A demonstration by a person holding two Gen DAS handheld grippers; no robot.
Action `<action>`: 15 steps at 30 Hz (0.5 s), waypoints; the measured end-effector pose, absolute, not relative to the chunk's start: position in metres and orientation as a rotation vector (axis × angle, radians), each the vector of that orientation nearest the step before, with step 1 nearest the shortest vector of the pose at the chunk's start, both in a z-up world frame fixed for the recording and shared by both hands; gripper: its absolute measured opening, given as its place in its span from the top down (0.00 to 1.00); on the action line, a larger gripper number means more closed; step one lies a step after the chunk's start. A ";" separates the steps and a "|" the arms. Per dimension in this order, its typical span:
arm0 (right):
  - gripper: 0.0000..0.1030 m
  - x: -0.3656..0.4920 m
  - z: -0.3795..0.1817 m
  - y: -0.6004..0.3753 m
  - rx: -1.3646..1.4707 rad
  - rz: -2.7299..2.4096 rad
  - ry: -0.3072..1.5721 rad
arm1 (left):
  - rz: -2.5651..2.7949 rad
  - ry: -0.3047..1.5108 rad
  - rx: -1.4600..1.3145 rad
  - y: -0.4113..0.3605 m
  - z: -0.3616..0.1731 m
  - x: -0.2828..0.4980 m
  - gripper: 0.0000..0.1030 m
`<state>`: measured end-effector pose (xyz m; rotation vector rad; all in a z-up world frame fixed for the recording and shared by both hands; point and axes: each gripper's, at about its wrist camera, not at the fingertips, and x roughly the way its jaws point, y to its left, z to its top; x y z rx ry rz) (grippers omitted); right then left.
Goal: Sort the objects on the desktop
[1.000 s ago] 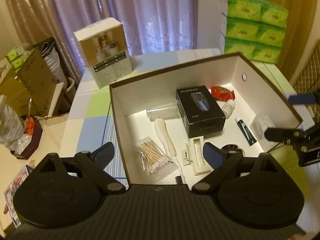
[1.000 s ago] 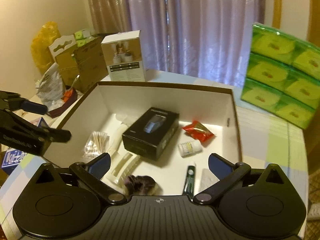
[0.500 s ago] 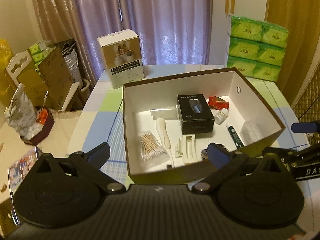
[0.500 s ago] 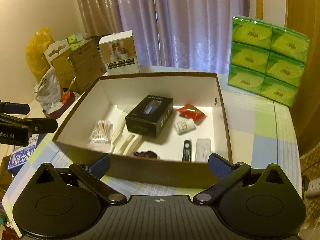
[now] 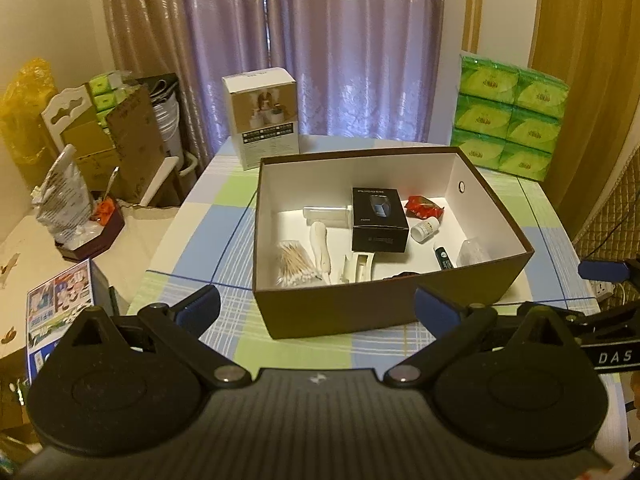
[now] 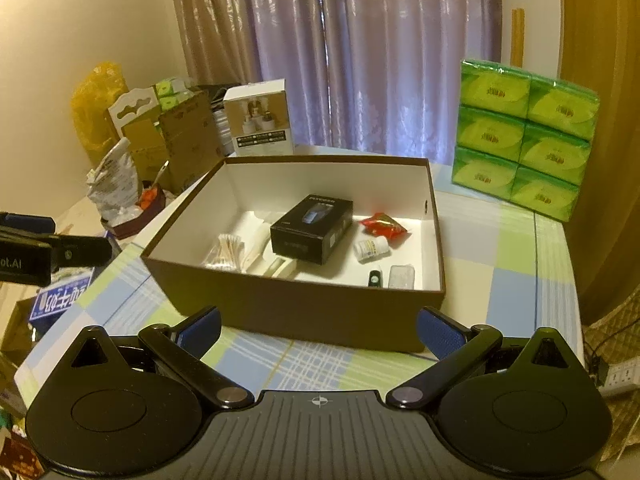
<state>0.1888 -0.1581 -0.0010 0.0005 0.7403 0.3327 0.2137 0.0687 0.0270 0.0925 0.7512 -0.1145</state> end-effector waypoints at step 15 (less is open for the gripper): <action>0.02 0.139 0.007 -0.170 -0.025 0.374 0.734 | -0.065 0.747 0.087 0.057 0.032 0.160 0.01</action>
